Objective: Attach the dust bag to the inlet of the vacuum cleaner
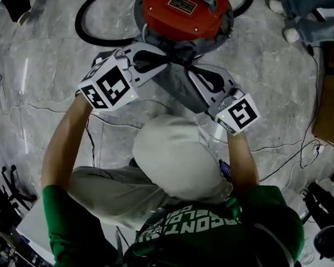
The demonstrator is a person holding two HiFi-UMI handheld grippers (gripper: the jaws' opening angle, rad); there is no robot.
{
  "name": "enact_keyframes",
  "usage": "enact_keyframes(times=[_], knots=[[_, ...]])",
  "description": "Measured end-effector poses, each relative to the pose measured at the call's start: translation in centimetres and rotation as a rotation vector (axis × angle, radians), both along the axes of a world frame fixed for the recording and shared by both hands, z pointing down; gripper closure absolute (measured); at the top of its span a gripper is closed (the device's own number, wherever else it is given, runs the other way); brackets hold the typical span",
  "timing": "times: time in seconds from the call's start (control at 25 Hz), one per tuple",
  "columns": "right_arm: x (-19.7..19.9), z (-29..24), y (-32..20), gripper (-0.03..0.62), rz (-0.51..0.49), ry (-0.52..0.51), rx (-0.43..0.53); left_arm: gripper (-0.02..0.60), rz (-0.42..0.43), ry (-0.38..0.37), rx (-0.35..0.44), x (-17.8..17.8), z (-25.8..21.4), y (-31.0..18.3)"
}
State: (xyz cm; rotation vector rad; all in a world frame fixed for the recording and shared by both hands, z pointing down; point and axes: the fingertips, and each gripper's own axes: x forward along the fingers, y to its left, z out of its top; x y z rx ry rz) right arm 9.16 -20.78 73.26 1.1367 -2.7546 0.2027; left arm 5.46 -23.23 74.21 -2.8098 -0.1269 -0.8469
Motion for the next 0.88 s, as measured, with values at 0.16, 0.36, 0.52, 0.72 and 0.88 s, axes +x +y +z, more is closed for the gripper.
enact_keyframes(times=[0.16,0.36,0.52,0.72,0.88], knots=[[0.1,0.2,-0.2,0.577,-0.014,-0.003,-0.002,0.552,0.000,-0.010,0.008,0.3,0.0,-0.4],[0.2,0.0,0.0,0.577,-0.025,-0.024,0.007,0.549,0.001,-0.022,0.017,0.5,-0.1,-0.6],[0.5,0.1,-0.4,0.576,-0.027,-0.035,0.005,0.545,-0.004,-0.029,0.035,1.0,-0.1,-1.0],[0.0,-0.3,-1.3,0.574,-0.063,-0.011,0.027,0.546,-0.033,0.011,0.037,0.7,-0.5,-1.5],[-0.4,-1.1,-1.8,0.572,-0.088,-0.016,0.058,0.545,-0.042,0.024,0.042,0.5,-0.6,-1.8]])
